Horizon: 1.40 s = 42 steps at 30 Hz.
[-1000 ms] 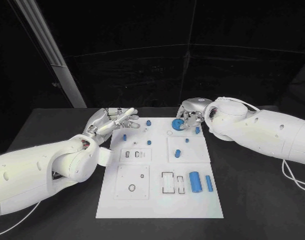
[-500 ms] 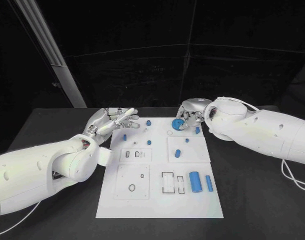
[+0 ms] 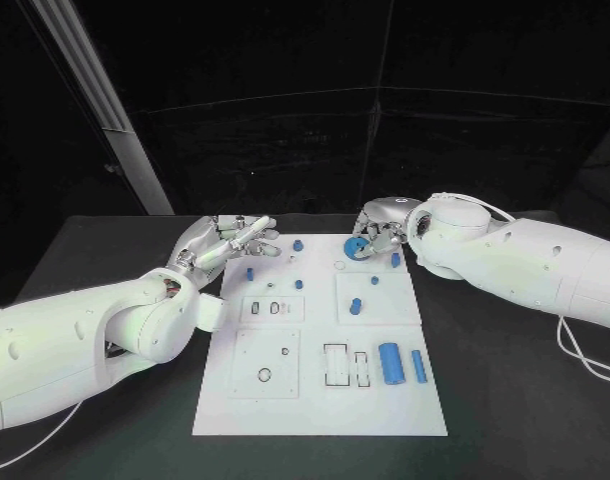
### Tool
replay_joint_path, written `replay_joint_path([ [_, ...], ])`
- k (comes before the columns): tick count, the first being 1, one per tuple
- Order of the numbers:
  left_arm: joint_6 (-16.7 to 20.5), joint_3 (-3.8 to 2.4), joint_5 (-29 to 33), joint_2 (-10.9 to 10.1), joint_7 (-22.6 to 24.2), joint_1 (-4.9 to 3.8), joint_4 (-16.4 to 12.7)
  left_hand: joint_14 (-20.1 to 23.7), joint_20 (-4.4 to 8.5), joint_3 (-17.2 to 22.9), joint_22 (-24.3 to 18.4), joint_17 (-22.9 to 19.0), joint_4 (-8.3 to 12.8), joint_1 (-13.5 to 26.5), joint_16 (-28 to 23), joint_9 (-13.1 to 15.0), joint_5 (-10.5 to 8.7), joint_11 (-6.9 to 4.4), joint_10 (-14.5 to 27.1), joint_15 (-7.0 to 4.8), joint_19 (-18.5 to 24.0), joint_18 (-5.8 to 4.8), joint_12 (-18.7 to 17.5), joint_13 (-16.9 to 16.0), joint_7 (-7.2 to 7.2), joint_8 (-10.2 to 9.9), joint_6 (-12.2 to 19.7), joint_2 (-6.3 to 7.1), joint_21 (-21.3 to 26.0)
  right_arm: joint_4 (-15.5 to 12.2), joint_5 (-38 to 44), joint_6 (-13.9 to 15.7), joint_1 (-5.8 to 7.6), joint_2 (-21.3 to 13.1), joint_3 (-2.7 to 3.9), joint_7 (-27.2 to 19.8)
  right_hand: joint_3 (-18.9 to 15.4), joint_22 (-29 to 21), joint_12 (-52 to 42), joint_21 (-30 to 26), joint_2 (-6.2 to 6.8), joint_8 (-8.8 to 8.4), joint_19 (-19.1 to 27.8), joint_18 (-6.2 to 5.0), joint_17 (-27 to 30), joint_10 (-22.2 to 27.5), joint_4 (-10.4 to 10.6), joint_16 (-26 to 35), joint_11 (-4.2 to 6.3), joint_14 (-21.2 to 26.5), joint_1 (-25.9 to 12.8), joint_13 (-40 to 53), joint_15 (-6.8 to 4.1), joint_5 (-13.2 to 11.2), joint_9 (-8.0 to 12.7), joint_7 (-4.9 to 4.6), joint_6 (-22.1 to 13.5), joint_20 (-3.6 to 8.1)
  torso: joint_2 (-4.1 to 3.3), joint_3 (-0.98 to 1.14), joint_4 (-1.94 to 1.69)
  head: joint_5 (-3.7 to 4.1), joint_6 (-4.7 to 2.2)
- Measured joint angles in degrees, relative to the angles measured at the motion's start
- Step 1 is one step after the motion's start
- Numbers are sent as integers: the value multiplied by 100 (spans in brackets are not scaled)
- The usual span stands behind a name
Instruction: Assemble the parts on the task board
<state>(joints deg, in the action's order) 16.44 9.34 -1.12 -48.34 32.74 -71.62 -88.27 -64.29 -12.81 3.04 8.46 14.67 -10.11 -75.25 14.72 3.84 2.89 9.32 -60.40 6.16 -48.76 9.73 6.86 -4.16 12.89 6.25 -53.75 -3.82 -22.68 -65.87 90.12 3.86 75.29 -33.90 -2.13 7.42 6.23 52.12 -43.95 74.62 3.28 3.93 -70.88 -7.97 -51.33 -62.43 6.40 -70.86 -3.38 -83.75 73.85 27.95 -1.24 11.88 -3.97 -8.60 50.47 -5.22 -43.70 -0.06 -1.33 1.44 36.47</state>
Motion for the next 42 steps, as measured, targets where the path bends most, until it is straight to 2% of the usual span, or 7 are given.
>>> replay_joint_path([
  [2, -2, 0, 0, 1, -6, 0, 0, 0, 0, 8, 0, 2, -8, 0, -13, 0, 0, 0, 0, 0, 0, 0, 0, 0, 0, 0, 0, 0, 0, 12, -28, -50, 0, 7, 0, 4, -1, 30, -83, 5, -20, 0, 0, 89, -54, 20, 48, -25, -20, 0, -20, 73, 0, 42, -3, 16, 30, 0, 0, 0, 0, -7, 1],
  [13, -13, 0, 0, 1, -23, 0, 1, 0, 0, 24, -5, 6, 8, 0, -12, 0, 0, 0, 0, 0, 0, 0, 0, 4, 0, -23, 0, 0, 0, 35, -112, -156, 18, 10, 12, 5, 36, 124, -280, 67, -54, 21, -41, 88, -207, 98, 88, -97, -15, 0, 14, 282, 0, 131, -12, -2, 147, 0, 1, 1, 7, -16, 8],
  [22, -19, 0, 0, 1, -29, 0, 4, 0, 0, 39, -4, 6, 24, -27, -12, 0, 0, 0, 0, 0, 0, 0, 0, 4, 0, -23, 0, -27, 0, 26, -98, -140, 18, 9, 12, 15, 237, 226, -375, 126, -15, 21, -67, 88, -326, 165, -147, -172, 0, 1, 411, 390, 0, 123, -14, -16, 201, 14, 2, 3, 7, -9, 13],
  [26, -21, 0, 0, 2, -31, 0, 5, 0, 0, 39, -4, 11, 24, -27, -13, 0, 0, 0, 0, 0, 0, 0, 0, 3, 0, -23, 0, -27, 0, -12, -53, -91, 10, 6, 10, 38, 446, 344, -435, 190, -45, 91, -115, 87, -432, 164, -332, -225, -1, 1, 624, 443, 0, -53, -13, -31, 380, 8, 2, 3, 8, -8, 16],
  [29, -22, 0, 0, 2, -32, 0, 6, 0, 0, 39, -4, 11, 24, -27, -13, 0, 0, 0, 0, 0, 0, 0, 0, 3, 0, -23, 0, -27, 0, -59, -10, -28, 1, 4, 10, 46, 588, 397, -484, 215, -59, 134, -152, 86, -488, 163, -379, -250, -1, 1, 639, 494, 0, -59, -12, -22, 487, 12, 3, 3, 10, -9, 17],
  [38, -24, 0, 0, -2, -34, 0, 2, 0, 0, 39, -10, 17, 24, -27, -12, 0, 0, 0, 0, 0, 0, 0, -23, 3, 0, -23, 0, -27, 0, -233, 79, 184, -29, -26, -1, 49, 783, 473, -708, 257, -46, 228, -172, 87, -552, 37, -303, -272, 61, 1, 604, 786, 0, -90, -13, -4, 562, 32, 3, 3, 10, -3, 18],
  [42, -25, 0, 0, -6, -35, 0, 1, 0, 0, 39, -10, 17, 24, -27, -12, 0, 0, 0, 0, 0, 0, 0, -23, 2, 0, -23, 0, -27, 0, -355, 84, 329, -29, -72, -1, 48, 805, 490, -746, 257, -34, 228, -172, 86, -562, 17, -281, -292, 41, 1, 488, 822, 0, -91, -13, 14, 602, 32, 3, 3, 10, -7, 12],
])
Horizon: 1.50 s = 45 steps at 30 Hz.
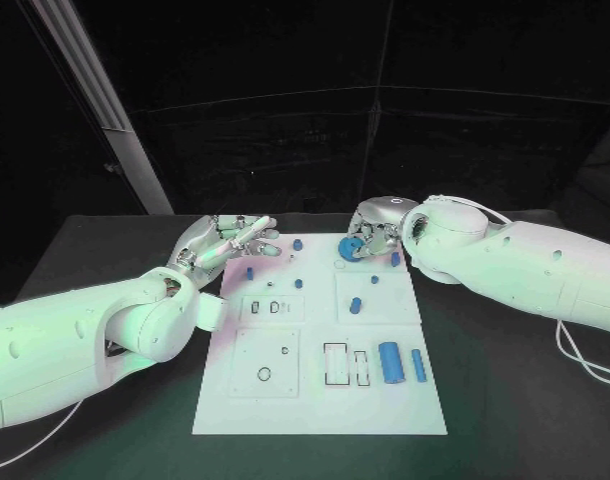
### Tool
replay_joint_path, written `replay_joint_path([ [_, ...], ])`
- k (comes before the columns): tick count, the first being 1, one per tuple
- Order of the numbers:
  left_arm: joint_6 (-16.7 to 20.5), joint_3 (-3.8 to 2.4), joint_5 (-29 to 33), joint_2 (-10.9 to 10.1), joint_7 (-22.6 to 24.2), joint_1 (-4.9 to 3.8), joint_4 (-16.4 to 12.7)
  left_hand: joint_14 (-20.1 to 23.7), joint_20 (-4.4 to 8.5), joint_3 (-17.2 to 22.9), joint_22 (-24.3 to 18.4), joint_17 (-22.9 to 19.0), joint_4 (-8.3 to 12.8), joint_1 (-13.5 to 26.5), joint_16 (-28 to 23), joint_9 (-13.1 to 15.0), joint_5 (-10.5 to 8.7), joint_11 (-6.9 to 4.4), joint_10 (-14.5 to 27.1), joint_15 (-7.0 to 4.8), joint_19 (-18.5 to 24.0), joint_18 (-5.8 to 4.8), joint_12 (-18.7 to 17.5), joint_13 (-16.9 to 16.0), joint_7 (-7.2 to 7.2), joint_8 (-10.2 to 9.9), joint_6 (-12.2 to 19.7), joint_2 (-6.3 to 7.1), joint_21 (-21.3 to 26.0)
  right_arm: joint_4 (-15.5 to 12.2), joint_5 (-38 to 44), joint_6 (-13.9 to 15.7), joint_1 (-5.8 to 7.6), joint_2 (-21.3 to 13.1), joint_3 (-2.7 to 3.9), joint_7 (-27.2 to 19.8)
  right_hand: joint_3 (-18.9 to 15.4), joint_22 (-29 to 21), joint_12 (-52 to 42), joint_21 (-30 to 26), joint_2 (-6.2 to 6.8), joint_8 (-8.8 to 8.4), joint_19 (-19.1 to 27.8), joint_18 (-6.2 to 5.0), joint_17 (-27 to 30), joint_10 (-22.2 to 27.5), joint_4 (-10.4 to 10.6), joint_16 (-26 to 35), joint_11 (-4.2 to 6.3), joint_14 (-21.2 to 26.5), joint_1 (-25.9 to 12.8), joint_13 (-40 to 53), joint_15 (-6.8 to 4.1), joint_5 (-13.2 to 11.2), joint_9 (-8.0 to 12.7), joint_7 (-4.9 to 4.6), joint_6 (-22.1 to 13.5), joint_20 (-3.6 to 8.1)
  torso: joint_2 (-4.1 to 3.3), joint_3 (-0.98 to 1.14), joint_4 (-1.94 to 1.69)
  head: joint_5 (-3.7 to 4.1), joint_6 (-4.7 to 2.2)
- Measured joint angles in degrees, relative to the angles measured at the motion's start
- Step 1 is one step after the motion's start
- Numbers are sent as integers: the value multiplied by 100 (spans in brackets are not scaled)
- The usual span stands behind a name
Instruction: Assemble the parts on the task board
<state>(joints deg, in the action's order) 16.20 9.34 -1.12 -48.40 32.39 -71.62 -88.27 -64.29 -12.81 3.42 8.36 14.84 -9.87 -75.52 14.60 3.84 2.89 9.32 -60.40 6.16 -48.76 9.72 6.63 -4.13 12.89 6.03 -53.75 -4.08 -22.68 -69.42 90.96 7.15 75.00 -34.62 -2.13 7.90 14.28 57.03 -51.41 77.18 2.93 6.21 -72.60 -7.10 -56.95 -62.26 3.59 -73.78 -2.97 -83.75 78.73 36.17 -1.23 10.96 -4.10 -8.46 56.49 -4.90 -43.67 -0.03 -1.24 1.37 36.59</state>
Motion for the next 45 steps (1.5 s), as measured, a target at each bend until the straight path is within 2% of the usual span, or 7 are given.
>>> replay_joint_path([
  [8, -1, 0, 0, -9, -2, 0, -1, 0, 0, 16, 1, -1, 15, 0, -23, 0, 0, 0, 0, 0, 0, 0, 0, 0, 0, 0, 0, 0, 0, -410, 0, 324, 0, -65, 3, 83, 8, 31, -28, 21, 19, -1, -20, 0, -29, -20, 8, 0, 20, 0, -37, 40, 0, -1, -1, -1, 5, 20, 2, -3, -9, -46, -14],
  [15, -1, 0, -1, -12, -3, -1, 12, 0, 0, 31, 1, 5, -1, 0, -23, 0, 0, 0, 0, 0, 0, 0, 0, -1, 0, 0, 0, 0, 0, -544, 3, 538, 1, 160, 4, 154, 29, 38, -162, 21, 50, -12, -20, 0, -37, -123, 29, -20, -1, 0, -67, 220, 0, 7, 2, 4, 79, 20, -3, -3, -16, -102, -15],
  [17, -1, 0, -1, -10, -2, -1, 17, 0, 0, 31, 1, 5, -1, 0, -23, 0, 0, 0, 0, 0, 0, 0, 0, -1, 0, 0, 0, 0, 0, -547, 4, 570, 1, 235, 4, 160, 43, 38, -192, 21, 50, -13, -20, 0, -37, -145, 15, -22, 21, 0, -67, 252, 0, 7, 5, 4, 80, 20, -6, -3, -17, -114, -9],
  [24, 14, 0, 0, -1, 9, -1, 38, -17, -20, 31, -5, 13, -1, 0, -23, 0, 0, 21, -21, 18, -20, 0, 0, -1, 0, 0, 0, 0, 0, -427, 14, 613, -5, 577, 4, 170, 55, 42, -200, 21, 53, -40, -20, -1, -45, -165, 23, -22, 1, 0, -66, 289, 0, 8, 10, 5, 81, 20, -10, -3, -17, -165, 21],
  [29, 40, 0, 25, 16, 28, -1, 45, -21, -20, 48, -5, 23, 16, 0, -23, 0, 0, 21, -21, 21, -20, 0, 0, -1, 0, 0, 0, 0, 0, -274, 53, 602, -80, 806, 2, 171, 70, 42, -233, 21, 68, -23, -20, -1, -45, -165, 38, -22, 1, 0, -97, 307, 0, 7, 24, 14, 90, 20, -10, -3, -14, -176, 24],
  [37, 71, 0, 71, 18, 54, -1, 61, -21, -20, 48, -4, 22, 16, 0, -23, 0, 0, 21, -21, 21, -20, 0, 0, -1, 0, 0, 0, 0, 0, -82, 116, 550, -136, 987, -60, 177, 70, 49, -232, 21, 83, -19, -20, -1, -59, -165, 38, -22, 1, 0, -155, 320, 0, 7, 23, 16, 92, 20, -8, -3, -10, -187, 47],
  [45, 88, 0, 100, 22, 69, 0, 83, -21, -20, 48, -3, 22, 16, 0, -23, 0, 0, 21, -21, 21, -20, 0, 0, -2, 0, 0, 0, 0, 0, 15, 165, 458, -172, 1108, -80, 200, 85, 49, -232, 21, 87, -23, -20, -2, -66, -164, 54, -22, 0, 0, -158, 323, 0, 5, 22, 18, 94, 20, -5, 0, 0, -201, 74],
])
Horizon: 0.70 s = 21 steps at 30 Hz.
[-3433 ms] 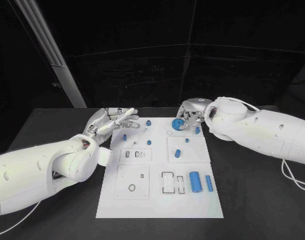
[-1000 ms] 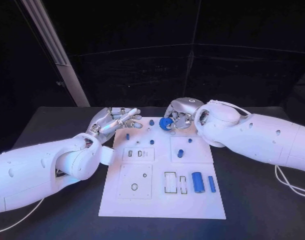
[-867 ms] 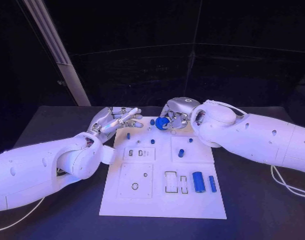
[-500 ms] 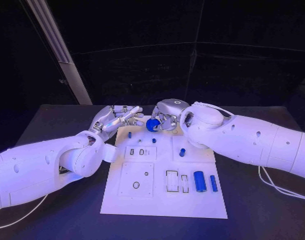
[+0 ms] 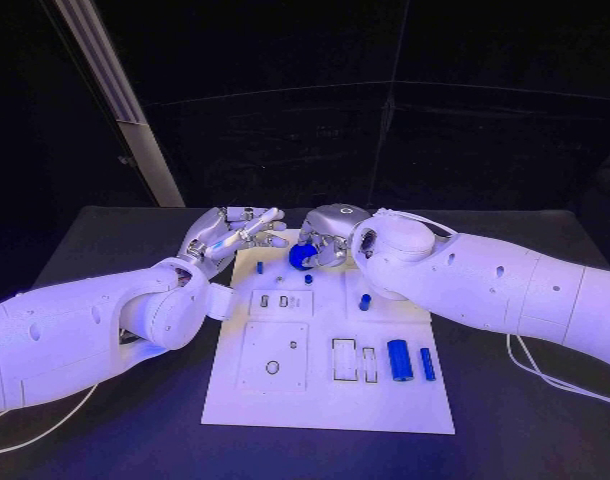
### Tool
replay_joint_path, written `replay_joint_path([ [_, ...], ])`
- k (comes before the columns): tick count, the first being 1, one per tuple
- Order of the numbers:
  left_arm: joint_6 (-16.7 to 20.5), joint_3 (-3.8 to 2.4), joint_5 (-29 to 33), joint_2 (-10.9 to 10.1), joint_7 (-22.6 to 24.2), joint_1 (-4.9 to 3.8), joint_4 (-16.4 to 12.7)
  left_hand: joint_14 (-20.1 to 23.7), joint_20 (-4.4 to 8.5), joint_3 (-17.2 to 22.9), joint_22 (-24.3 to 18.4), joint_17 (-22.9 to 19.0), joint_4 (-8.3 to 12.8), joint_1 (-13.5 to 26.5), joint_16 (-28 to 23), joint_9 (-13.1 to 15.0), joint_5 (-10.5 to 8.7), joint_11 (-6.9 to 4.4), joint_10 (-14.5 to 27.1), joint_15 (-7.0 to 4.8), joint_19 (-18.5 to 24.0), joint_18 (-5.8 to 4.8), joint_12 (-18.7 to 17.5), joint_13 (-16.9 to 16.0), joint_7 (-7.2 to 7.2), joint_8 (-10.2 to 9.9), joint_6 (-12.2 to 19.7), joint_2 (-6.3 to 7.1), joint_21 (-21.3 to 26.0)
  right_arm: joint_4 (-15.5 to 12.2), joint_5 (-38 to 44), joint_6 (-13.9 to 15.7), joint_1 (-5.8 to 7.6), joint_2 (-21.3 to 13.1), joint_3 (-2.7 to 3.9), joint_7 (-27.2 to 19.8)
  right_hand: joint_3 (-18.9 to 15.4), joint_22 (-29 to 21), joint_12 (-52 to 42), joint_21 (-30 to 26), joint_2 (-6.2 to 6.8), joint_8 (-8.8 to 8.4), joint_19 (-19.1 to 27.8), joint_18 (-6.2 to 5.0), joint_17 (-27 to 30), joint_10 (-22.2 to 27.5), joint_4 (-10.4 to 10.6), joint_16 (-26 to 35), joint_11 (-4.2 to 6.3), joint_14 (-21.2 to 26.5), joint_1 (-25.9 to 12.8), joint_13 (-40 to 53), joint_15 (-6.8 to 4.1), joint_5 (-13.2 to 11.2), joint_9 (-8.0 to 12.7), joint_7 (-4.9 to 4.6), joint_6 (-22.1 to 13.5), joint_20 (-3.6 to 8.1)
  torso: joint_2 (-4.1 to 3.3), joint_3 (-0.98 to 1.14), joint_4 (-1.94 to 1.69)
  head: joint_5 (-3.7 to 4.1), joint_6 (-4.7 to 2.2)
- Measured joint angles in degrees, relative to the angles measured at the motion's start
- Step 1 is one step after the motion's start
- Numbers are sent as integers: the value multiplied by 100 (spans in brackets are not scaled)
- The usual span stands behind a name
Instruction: Assemble the parts on the task board
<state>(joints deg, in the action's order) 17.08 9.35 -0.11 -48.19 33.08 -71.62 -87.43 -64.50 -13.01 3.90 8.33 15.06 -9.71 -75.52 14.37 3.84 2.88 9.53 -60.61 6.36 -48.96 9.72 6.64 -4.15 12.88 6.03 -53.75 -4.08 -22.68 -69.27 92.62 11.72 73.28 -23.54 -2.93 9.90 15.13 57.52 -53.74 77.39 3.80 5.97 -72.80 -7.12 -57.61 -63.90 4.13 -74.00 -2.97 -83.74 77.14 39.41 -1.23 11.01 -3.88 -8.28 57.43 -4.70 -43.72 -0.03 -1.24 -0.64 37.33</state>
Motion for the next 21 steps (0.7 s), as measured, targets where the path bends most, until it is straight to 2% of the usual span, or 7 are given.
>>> replay_joint_path([
  [10, 3, 0, 10, 9, 3, 0, 18, 0, 0, 0, -4, 4, 0, 0, 0, 0, 0, 0, 0, 0, 0, 0, 0, 0, 0, 0, 0, 0, 0, 117, 104, 60, 3, 81, 8, 116, 50, 0, 0, 22, 67, -55, 0, 0, -12, 2, 0, 0, -2, 0, -67, 0, 0, -1, -1, -20, -64, 0, 2, 2, -3, 7, 9],
  [17, 0, -1, 15, 10, 2, 0, 34, 0, 0, 0, -4, 4, 0, 0, 0, 0, 0, -21, -21, 0, 0, 0, 0, 0, 0, 0, 0, 0, 0, 145, 146, 150, -11, 92, -1, 196, 76, -4, 1, 22, 110, -157, 0, 0, -29, 67, 6, 0, -66, 0, -110, -35, 0, 0, 12, -70, -222, 0, 3, 2, -3, -1, 17],
  [21, -2, -1, 17, 15, -2, 0, 35, 0, 0, 0, -4, 5, 0, 0, 0, 0, 0, -21, -21, 0, 0, 0, 0, 0, 0, 0, 0, 0, 0, 161, 160, 177, -16, 108, -4, 226, 90, -42, 110, 22, 148, -220, 22, 0, -21, 173, 8, 0, -83, -21, -149, -148, 21, -138, 12, -81, -324, -22, 4, 2, 2, -2, 27],
])
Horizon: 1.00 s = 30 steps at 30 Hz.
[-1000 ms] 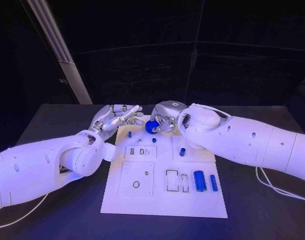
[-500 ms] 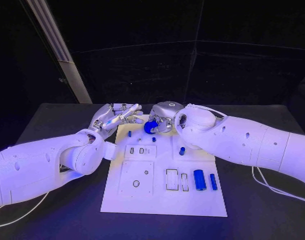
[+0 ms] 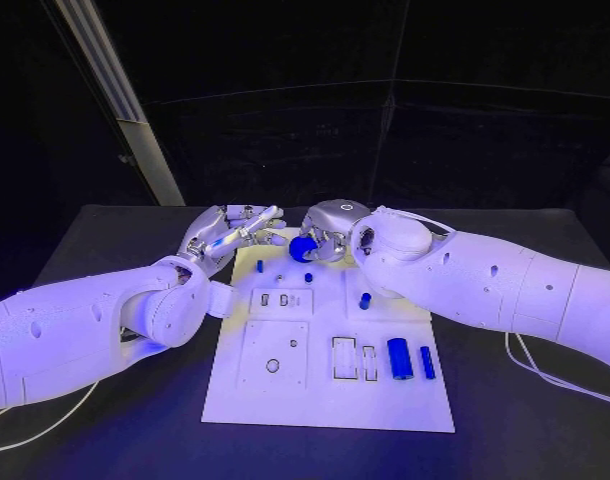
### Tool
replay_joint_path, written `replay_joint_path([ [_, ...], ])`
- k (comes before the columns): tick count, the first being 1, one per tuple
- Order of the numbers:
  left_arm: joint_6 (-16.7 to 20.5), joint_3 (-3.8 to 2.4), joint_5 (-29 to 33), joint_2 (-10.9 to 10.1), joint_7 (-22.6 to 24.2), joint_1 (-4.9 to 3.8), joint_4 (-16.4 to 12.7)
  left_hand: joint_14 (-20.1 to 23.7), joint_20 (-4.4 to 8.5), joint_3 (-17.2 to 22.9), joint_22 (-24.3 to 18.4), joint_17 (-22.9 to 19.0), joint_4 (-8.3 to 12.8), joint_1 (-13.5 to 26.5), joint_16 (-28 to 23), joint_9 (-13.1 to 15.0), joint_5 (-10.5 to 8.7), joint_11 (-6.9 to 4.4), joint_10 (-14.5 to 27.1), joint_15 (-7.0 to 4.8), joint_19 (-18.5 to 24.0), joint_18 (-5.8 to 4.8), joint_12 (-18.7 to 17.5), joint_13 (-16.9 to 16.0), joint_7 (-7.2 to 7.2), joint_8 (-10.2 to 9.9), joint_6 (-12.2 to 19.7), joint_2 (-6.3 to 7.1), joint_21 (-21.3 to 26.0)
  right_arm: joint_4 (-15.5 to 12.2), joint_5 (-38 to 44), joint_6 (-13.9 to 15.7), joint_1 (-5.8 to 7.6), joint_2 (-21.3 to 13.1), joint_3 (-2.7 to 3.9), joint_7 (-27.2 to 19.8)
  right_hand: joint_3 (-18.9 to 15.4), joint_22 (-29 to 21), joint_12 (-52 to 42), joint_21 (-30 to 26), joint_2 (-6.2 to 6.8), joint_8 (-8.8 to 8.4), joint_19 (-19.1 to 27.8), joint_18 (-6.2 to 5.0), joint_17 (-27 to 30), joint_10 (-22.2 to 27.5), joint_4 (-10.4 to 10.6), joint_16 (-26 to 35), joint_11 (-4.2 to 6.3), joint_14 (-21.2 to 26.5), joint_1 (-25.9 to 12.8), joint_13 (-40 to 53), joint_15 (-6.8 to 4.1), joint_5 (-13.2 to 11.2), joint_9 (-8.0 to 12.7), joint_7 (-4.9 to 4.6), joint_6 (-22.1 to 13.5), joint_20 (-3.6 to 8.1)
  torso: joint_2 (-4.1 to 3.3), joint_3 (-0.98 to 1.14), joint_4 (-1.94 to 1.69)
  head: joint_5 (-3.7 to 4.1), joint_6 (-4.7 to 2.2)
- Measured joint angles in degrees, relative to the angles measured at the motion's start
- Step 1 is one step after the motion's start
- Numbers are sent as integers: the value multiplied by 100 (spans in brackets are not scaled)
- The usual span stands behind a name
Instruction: Assemble the parts on the task board
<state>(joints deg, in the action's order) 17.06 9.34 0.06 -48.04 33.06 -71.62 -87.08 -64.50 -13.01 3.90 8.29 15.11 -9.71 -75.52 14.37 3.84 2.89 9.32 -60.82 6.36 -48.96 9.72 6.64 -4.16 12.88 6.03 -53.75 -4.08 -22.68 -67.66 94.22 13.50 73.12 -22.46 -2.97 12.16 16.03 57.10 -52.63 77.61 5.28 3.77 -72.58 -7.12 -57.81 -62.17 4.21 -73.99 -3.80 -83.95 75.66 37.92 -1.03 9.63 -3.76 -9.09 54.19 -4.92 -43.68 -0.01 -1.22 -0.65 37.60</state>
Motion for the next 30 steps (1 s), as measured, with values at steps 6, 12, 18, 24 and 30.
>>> replay_joint_path([
  [6, -3, 0, 2, 3, -4, 0, 1, 0, 0, 0, 0, 3, 0, 0, 0, 0, 0, 0, 0, 0, 0, 0, 0, 0, 0, 0, 0, 0, 0, 12, 7, -10, 0, 23, 0, 22, -115, -47, 94, 0, 87, 0, 40, 0, 36, 98, 115, 0, -40, -12, -182, -141, 12, -87, 3, -32, -163, -40, 2, 0, 1, 10, 15],
  [12, -5, 0, 3, 6, -7, 0, 6, 0, 0, 0, 1, 3, 0, 0, 0, 0, 0, 0, 0, 0, 0, 0, 0, 0, 0, 0, 0, 0, 0, 10, 6, -71, 0, 30, 0, 23, -273, -52, 94, 0, 109, 0, 53, 1, 36, 118, 237, 0, -60, 1, -311, -138, 42, -87, 3, -44, -197, -53, 2, 0, 1, 8, 25],
  [18, -8, 0, 4, 13, -10, 0, 11, 0, 0, 0, -4, 3, 0, 0, 0, 0, 0, 0, 0, 0, 0, 0, 0, 0, 0, 0, 0, 0, 0, -5, -7, -158, 1, 27, 0, 15, -376, -52, 87, 0, 105, 0, 61, 0, 36, 118, 306, 0, -60, 1, -364, -96, 42, -87, -7, -44, -197, -61, 2, -1, 1, 2, 32],
  [24, -12, 0, 5, 16, -13, 0, 24, 0, 0, 0, -4, 7, 0, 0, 0, 0, 0, 0, 0, 0, 0, 0, 0, 0, 0, 0, 0, 0, 0, -172, -62, -75, 1, -201, 0, -22, -461, 0, -55, 0, 94, 0, 39, 0, -21, 95, 342, 0, -37, 1, -396, 42, 42, -13, -17, -44, -197, -83, 2, -1, 1, 13, 34],
  [30, -13, 0, 6, -6, -16, 0, 40, 0, 0, 16, -4, 7, 16, 0, 0, 0, 0, 0, 0, 0, 0, 0, 0, -1, 0, -22, 0, 0, 0, -670, -431, 266, 2, -860, -3, -207, -443, 23, -27, 0, -27, 39, 19, 1, 98, 92, 240, 74, -5, 1, -152, 9, 42, 206, -26, 16, -90, -103, 15, 4, 42, 32, 31],
])
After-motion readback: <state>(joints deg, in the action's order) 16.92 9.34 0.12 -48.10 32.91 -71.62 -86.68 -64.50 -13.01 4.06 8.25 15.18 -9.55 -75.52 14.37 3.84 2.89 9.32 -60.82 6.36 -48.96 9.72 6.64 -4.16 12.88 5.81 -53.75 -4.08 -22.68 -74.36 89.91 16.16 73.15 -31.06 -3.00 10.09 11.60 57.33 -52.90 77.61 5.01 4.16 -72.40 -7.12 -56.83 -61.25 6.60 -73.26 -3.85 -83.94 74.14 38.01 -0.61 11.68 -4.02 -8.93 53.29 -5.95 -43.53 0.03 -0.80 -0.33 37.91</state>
